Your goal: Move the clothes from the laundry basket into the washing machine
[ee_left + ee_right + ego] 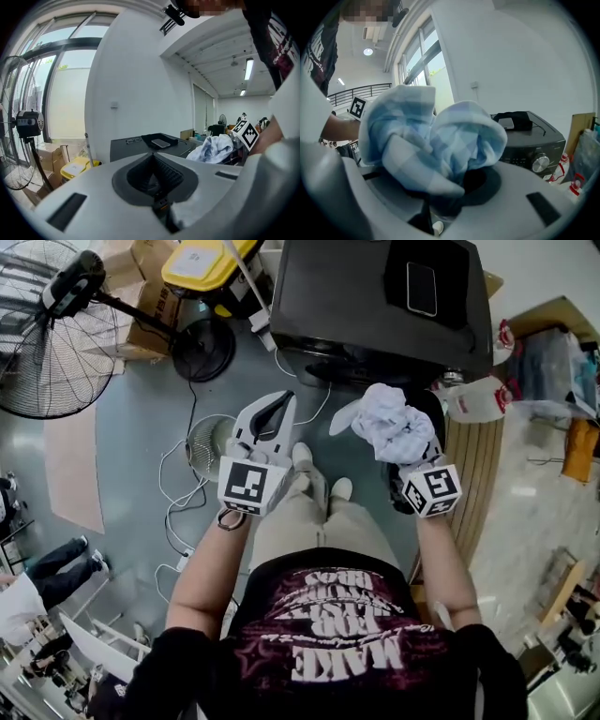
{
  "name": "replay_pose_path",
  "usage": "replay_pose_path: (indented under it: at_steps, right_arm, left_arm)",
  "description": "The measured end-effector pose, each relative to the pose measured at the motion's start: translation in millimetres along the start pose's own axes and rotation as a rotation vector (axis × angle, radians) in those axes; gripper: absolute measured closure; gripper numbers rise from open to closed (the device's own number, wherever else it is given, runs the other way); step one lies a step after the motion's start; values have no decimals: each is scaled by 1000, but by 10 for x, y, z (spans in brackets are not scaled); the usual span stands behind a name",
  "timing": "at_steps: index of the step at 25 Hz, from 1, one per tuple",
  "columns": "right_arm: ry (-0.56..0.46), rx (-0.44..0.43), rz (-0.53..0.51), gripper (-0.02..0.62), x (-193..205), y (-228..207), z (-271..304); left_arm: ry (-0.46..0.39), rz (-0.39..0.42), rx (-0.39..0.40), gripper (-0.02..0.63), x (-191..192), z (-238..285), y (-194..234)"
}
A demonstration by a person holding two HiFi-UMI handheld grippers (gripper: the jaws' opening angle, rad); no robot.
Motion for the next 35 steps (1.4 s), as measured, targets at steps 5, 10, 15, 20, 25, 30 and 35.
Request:
replay_pose_path:
  at_steps: [5, 10, 15, 20, 25, 30, 35]
  right_arm:
    - [5, 15, 17, 463, 176, -121, 270]
    - [11, 32, 42, 463, 432, -231, 494]
    - [21, 59, 95, 463, 725, -363, 680]
    - [32, 78, 138, 463, 1042, -494, 887]
    - [38, 98, 161, 463, 1313, -610, 1026]
    - [45, 101, 171, 462, 1596, -654, 1192]
    - [85, 101, 196, 462, 1968, -536, 1168]
  left_arm:
    - [6, 7, 26, 601, 139, 296, 106]
    - [0, 14, 54, 601, 283, 555, 82]
    - [11, -8, 79, 601, 500, 760, 47]
    - [22, -41, 99, 601, 746, 903, 18]
    - [23, -54, 110, 601, 1013, 1012, -26]
    - [40, -62, 107, 601, 1349, 1161, 40]
    - [57, -73, 122, 601, 1672, 1184, 17]
Point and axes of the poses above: the fingertips, and each gripper's own axes: z forward along the fingers, y to its left, x out of its underside, the point moved 2 cm from there along -z, backward along the fingers, and after that the axes turned 2 degrees about y, right-handed, at the moved point
